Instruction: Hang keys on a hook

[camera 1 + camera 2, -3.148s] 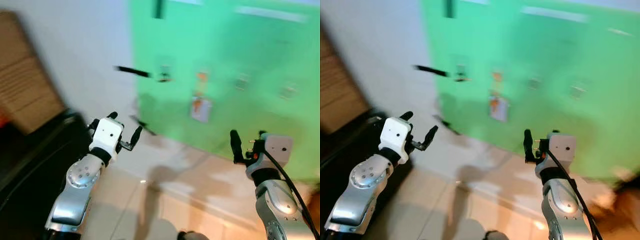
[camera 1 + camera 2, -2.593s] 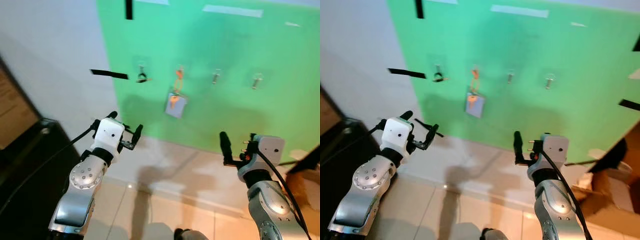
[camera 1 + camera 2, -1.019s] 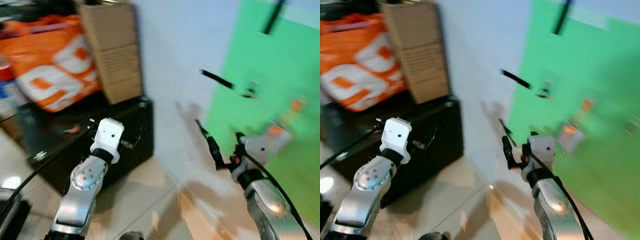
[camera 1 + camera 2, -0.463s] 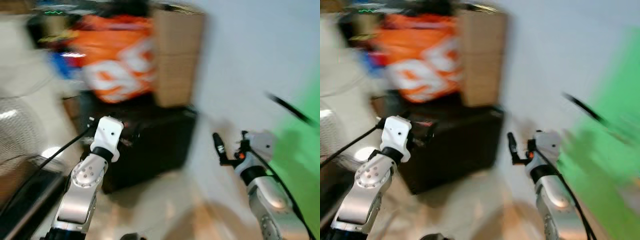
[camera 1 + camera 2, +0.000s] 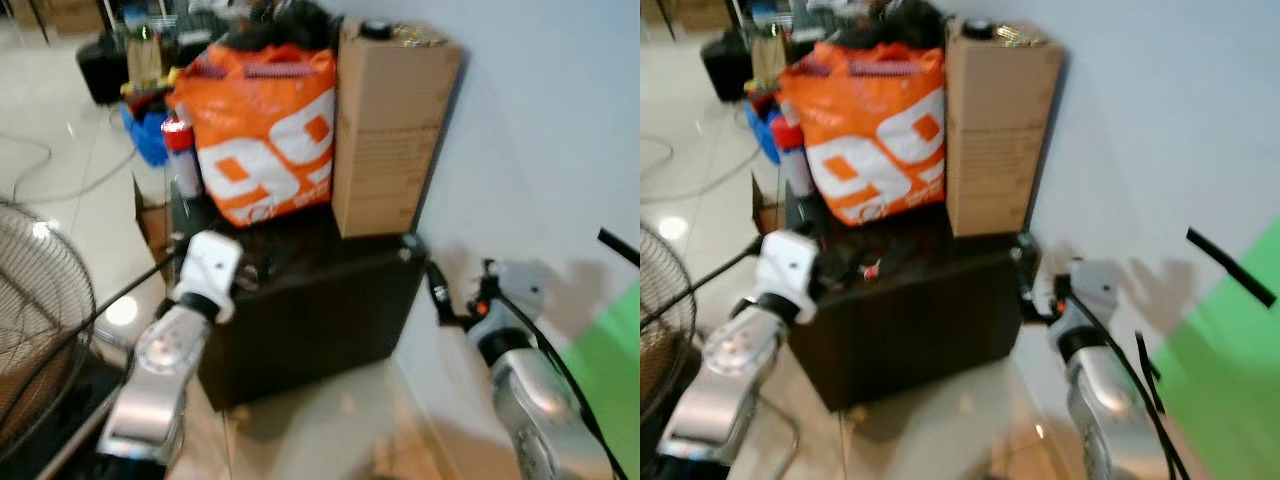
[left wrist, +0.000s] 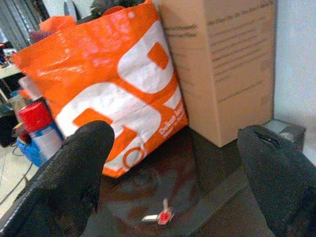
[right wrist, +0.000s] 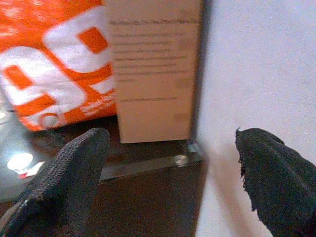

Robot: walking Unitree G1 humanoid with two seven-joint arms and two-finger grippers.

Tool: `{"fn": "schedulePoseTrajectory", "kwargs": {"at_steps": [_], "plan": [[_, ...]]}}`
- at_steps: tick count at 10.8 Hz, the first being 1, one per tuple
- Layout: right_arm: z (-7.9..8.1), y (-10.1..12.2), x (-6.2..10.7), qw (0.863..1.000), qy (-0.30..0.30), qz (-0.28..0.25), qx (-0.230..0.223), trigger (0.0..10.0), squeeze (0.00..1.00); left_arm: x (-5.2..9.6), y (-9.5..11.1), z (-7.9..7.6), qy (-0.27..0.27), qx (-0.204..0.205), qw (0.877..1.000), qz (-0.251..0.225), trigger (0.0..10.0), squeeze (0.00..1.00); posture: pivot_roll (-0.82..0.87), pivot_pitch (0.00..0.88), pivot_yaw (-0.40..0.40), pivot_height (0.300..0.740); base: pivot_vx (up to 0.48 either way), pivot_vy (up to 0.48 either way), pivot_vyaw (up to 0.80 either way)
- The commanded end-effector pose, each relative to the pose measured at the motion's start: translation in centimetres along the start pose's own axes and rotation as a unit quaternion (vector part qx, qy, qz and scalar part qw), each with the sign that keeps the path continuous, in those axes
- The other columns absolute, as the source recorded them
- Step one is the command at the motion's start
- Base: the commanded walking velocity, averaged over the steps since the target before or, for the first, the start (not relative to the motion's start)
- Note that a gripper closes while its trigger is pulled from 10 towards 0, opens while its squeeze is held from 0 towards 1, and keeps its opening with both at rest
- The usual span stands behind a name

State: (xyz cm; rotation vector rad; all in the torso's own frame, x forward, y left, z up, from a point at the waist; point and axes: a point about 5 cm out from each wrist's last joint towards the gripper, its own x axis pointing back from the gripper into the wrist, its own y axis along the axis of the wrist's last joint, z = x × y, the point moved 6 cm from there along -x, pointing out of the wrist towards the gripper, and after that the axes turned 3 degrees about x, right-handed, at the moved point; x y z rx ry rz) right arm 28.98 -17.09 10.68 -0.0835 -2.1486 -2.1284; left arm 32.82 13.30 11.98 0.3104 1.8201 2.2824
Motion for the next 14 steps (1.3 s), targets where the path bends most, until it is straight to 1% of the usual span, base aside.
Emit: {"fn": "schedulePoseTrajectory", "kwargs": {"at_steps": [1, 6, 7, 8, 11, 14], "plan": [[0.0, 0.3, -0.2, 1.000, -0.003, -0.004, 0.004, 10.0, 1.00, 0.1, -0.1, 0.6, 0.005, -0.008, 1.000, 0.002, 10.0, 0.25, -0.01, 0.000, 0.008, 0.740, 0.368, 0.000, 0.00], [-0.1, 0.4, -0.4, 1.000, -0.005, -0.005, 0.008, 10.0, 1.00, 0.2, -0.1, 0.6, 0.004, -0.009, 1.000, 0.002, 10.0, 0.25, -0.01, 0.000, 0.005, 0.740, 0.366, 0.000, 0.00], [0.2, 0.5, -0.5, 1.000, 0.011, -0.006, 0.019, 10.0, 1.00, 0.2, -0.1, 0.5, 0.003, -0.008, 1.000, 0.002, 10.0, 0.25, -0.01, 0.000, 0.004, 0.740, 0.368, 0.000, 0.00], [0.7, 0.5, -0.6, 0.999, 0.030, -0.006, 0.024, 10.0, 1.00, 0.2, -0.2, 0.5, 0.003, -0.008, 1.000, 0.002, 10.0, 0.25, -0.01, 0.000, 0.004, 0.740, 0.364, 0.000, 0.80], [1.4, 0.4, -0.9, 0.998, 0.056, -0.003, 0.038, 10.0, 1.00, 0.3, -0.2, 0.4, 0.002, -0.008, 1.000, 0.001, 10.0, 0.25, 0.00, 0.000, -0.001, 0.740, 0.364, 0.000, 0.80], [0.9, 0.4, -1.4, 0.998, 0.052, -0.001, 0.036, 10.0, 1.00, 0.3, -0.2, 0.6, 0.006, -0.017, 1.000, 0.003, 10.0, 0.24, 0.00, 0.000, -0.001, 0.740, 0.306, 0.000, 0.00]]}}
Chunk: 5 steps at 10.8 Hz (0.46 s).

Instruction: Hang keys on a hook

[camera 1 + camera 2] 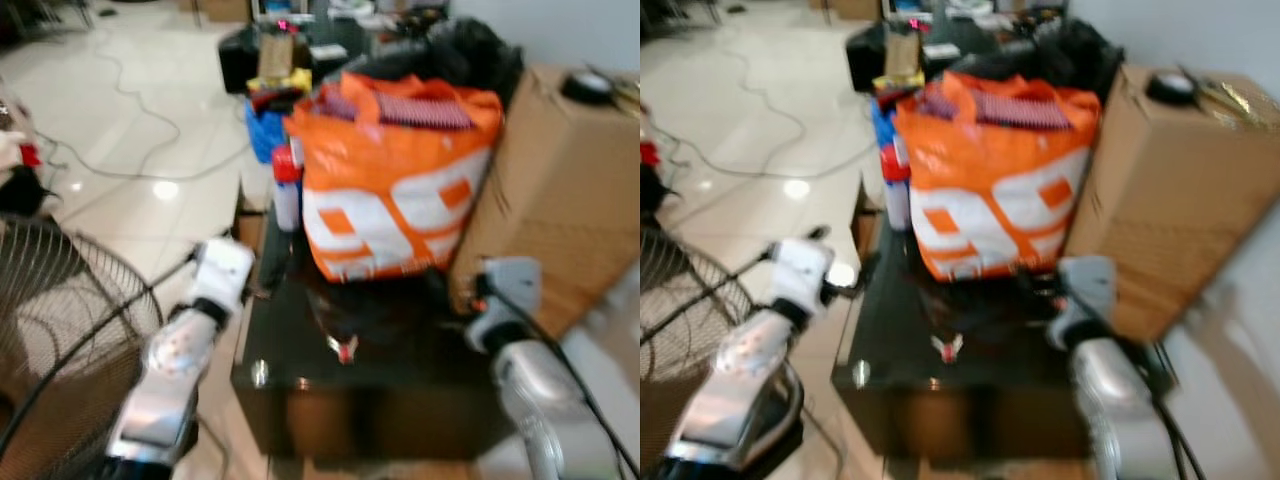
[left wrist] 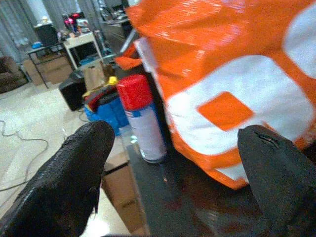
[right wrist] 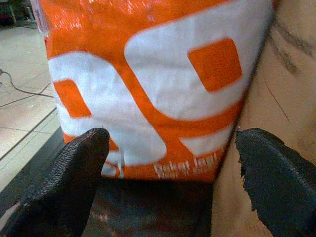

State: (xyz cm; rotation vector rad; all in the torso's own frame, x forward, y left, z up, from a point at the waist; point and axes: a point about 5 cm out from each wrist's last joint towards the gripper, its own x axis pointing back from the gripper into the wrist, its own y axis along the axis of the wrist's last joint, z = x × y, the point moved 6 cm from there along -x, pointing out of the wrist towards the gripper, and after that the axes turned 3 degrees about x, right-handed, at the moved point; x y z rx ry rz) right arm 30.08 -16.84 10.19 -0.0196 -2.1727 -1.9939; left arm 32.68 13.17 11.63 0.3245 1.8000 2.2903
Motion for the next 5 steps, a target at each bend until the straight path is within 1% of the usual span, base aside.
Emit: {"fn": "schedulePoseTrajectory", "kwargs": {"at_steps": [1, 4, 5], "plan": [[0.70, 0.78, -0.33, 1.000, 0.013, -0.014, -0.001, 10.0, 1.00, 0.19, 0.03, 0.85, 0.011, -0.011, 1.000, 0.002, 10.0, 0.24, 0.00, 0.000, 0.000, 0.740, 0.000, 0.000, 0.00], [0.65, 0.51, -0.67, 1.000, 0.010, -0.006, 0.010, 10.0, 1.00, 0.15, -0.19, 0.94, 0.012, -0.010, 1.000, 0.006, 10.0, 0.22, 0.00, 0.000, 0.002, 0.740, 0.000, 0.000, 0.00], [0.88, 0.26, -1.10, 1.000, 0.017, -0.002, 0.007, 10.0, 0.18, 0.15, -0.48, 0.82, 0.003, -0.015, 1.000, 0.012, 10.0, 0.22, -0.01, 0.000, 0.004, 0.740, 0.000, 0.000, 0.00]]}}
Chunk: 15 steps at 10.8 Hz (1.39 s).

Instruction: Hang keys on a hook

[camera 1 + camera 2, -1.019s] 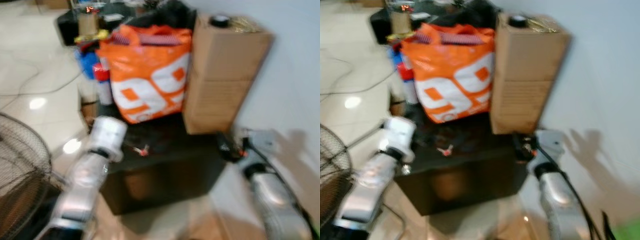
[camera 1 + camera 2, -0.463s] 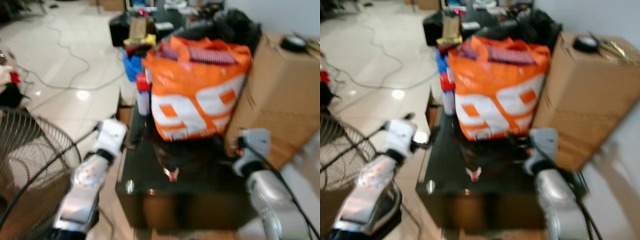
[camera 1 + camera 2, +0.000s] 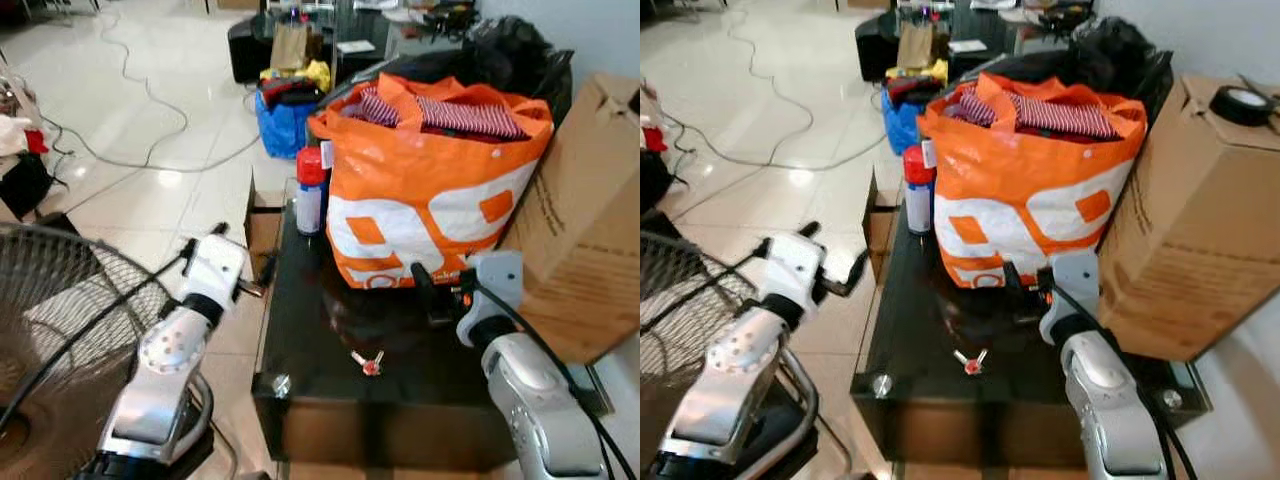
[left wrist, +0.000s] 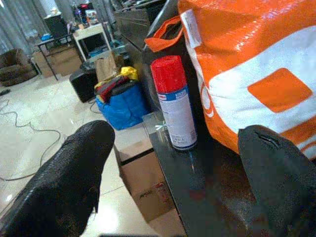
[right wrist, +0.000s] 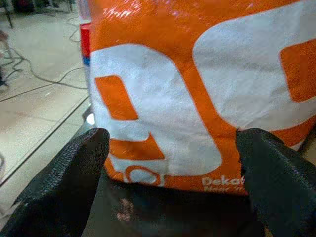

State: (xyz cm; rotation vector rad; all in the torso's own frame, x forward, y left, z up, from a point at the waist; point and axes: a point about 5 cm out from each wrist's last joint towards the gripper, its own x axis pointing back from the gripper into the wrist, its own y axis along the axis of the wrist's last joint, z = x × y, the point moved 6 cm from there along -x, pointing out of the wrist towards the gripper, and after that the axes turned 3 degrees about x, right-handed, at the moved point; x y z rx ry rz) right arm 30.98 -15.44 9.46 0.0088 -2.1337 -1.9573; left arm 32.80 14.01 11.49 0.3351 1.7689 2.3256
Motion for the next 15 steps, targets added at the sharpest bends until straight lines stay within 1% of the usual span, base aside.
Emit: {"fn": "schedulePoseTrajectory", "kwargs": {"at_steps": [1, 2, 3, 4, 5, 6, 7, 8, 9, 10, 11, 12, 13, 14, 15], "plan": [[0.5, 0.4, -0.7, 1.000, 0.019, -0.006, -0.002, 10.0, 0.00, 0.1, -0.6, -0.2, -0.023, -0.001, 1.000, 0.011, 10.0, 0.22, -0.01, 0.000, 0.003, 0.740, 0.000, 0.000, 0.00], [1.8, -0.3, -1.5, 0.998, 0.056, 0.007, 0.015, 10.0, 0.00, 0.3, -0.9, -1.0, -0.071, 0.004, 0.997, 0.014, 10.0, 0.24, 0.00, 0.000, -0.001, 0.740, 0.000, 0.000, 0.00], [2.7, -0.6, -2.0, 0.997, 0.079, 0.013, 0.023, 10.0, 0.00, 0.4, -1.3, -1.5, -0.098, 0.000, 0.995, 0.020, 10.0, 0.24, 0.00, 0.000, -0.006, 0.740, 0.000, 0.000, 0.00], [4.8, -1.9, -2.9, 0.990, 0.132, 0.030, 0.046, 10.0, 0.00, 0.7, -2.3, -2.5, -0.162, -0.017, 0.986, 0.043, 10.0, 0.24, 0.00, 0.000, -0.022, 0.740, 0.000, 0.000, 0.00], [6.2, -3.7, -3.2, 0.981, 0.176, 0.050, 0.071, 10.0, 0.00, 0.8, -3.2, -3.1, -0.203, -0.038, 0.976, 0.065, 10.0, 0.24, -0.01, 0.000, -0.031, 0.740, 0.000, 0.000, 0.00], [6.7, -4.6, -3.4, 0.976, 0.191, 0.064, 0.084, 10.0, 0.00, 0.9, -3.7, -3.2, -0.219, -0.048, 0.972, 0.074, 10.0, 0.24, -0.01, 0.000, -0.037, 0.740, 0.000, 0.000, 0.00], [7.4, -6.4, -3.6, 0.966, 0.220, 0.092, 0.099, 10.0, 0.00, 0.8, -4.8, -3.7, -0.259, -0.068, 0.959, 0.096, 10.0, 0.24, -0.01, 0.000, -0.049, 0.740, 0.000, 0.000, 0.00], [7.7, -7.0, -3.6, 0.960, 0.235, 0.100, 0.111, 10.0, 0.00, 1.1, -5.5, -4.2, -0.286, -0.081, 0.949, 0.108, 10.0, 0.24, -0.01, 0.000, -0.057, 0.740, 0.000, 0.000, 0.00], [8.3, -8.2, -3.1, 0.947, 0.269, 0.119, 0.126, 10.0, 0.00, 1.7, -6.5, -5.2, -0.326, -0.094, 0.932, 0.126, 10.0, 0.24, -0.01, 0.014, -0.063, 0.740, 0.000, 0.000, 0.00], [8.7, -9.5, -2.8, 0.937, 0.292, 0.137, 0.133, 10.0, 0.00, 2.3, -7.1, -5.8, -0.350, -0.094, 0.921, 0.139, 10.0, 0.24, -0.02, 0.032, -0.066, 0.740, 0.000, 0.000, 0.00], [8.9, -10.5, -2.7, 0.931, 0.301, 0.152, 0.142, 10.0, 0.00, 2.9, -7.6, -6.4, -0.375, -0.086, 0.911, 0.146, 10.0, 0.24, -0.02, 0.045, -0.070, 0.740, 0.000, 0.000, 0.00], [8.9, -11.3, -2.7, 0.926, 0.307, 0.164, 0.150, 10.0, 0.00, 3.5, -7.8, -6.9, -0.400, -0.080, 0.900, 0.155, 10.0, 0.24, -0.02, 0.055, -0.073, 0.740, 0.000, 0.000, 0.00], [8.7, -12.0, -2.9, 0.924, 0.298, 0.181, 0.158, 10.0, 0.00, 4.0, -8.1, -7.1, -0.416, -0.082, 0.890, 0.167, 10.0, 0.24, -0.02, 0.061, -0.076, 0.740, 0.000, 0.000, 0.00], [7.7, -12.9, -3.3, 0.924, 0.269, 0.206, 0.176, 10.0, 0.00, 4.4, -8.5, -7.2, -0.427, -0.088, 0.883, 0.173, 10.0, 0.24, -0.02, 0.073, -0.082, 0.740, 0.000, 0.000, 0.00], [7.1, -13.3, -3.8, 0.928, 0.247, 0.220, 0.170, 7.6, 0.00, 4.5, -8.5, -7.2, -0.430, -0.089, 0.881, 0.175, 10.0, 0.24, -0.02, 0.079, -0.087, 0.740, 0.000, 0.000, 0.00]]}}
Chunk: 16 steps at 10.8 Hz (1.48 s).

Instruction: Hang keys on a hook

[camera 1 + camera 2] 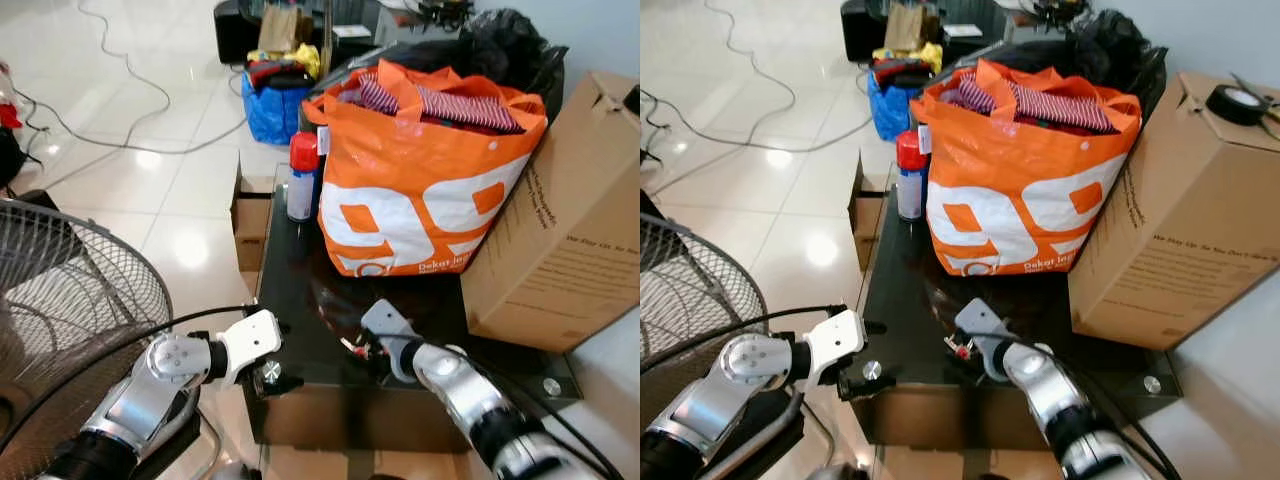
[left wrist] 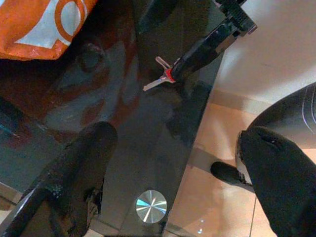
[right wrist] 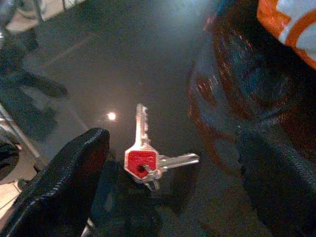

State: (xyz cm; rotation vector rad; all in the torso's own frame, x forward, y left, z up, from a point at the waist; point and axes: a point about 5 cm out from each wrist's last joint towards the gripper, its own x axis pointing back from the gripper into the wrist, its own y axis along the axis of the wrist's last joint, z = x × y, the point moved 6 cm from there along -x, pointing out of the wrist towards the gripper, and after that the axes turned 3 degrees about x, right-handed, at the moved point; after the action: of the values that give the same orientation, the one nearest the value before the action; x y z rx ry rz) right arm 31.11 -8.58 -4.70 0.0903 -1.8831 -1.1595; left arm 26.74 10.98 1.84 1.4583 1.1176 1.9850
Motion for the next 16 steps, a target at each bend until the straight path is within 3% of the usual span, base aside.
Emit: {"fn": "schedulePoseTrajectory", "kwargs": {"at_steps": [1, 2, 3, 7, 16], "plan": [[-0.5, -0.5, 0.1, 1.000, -0.010, 0.008, -0.005, 5.4, 0.00, 0.0, -0.1, -0.3, -0.012, -0.004, 1.000, 0.007, 10.0, 0.24, -0.01, 0.084, -0.088, 0.740, 0.000, 0.000, 0.00], [-0.3, -1.0, -0.1, 1.000, -0.005, 0.021, 0.007, 2.0, 0.00, 0.1, -0.1, -0.6, -0.018, -0.004, 1.000, 0.008, 10.0, 0.24, -0.01, 0.089, -0.088, 0.740, 0.000, 0.000, 0.00], [-0.2, -1.6, -0.1, 0.999, 0.004, 0.038, 0.023, 0.0, 0.00, 0.2, -0.2, -0.8, -0.021, -0.005, 1.000, 0.009, 10.0, 0.24, -0.01, 0.089, -0.088, 0.740, 0.000, 0.000, 0.00], [-0.6, -2.2, 0.1, 0.998, 0.015, 0.048, 0.028, 0.0, 0.00, 0.3, -0.1, -0.8, -0.021, -0.004, 1.000, 0.008, 10.0, 0.24, -0.01, 0.087, -0.095, 0.740, 0.000, 0.000, 0.00], [0.4, -3.1, 0.1, 0.997, 0.037, 0.056, 0.029, 0.0, 0.00, 0.5, -0.1, -0.5, -0.021, -0.006, 1.000, 0.009, 10.0, 0.24, 0.00, 0.096, -0.096, 0.740, 0.000, 0.000, 0.00]]}}
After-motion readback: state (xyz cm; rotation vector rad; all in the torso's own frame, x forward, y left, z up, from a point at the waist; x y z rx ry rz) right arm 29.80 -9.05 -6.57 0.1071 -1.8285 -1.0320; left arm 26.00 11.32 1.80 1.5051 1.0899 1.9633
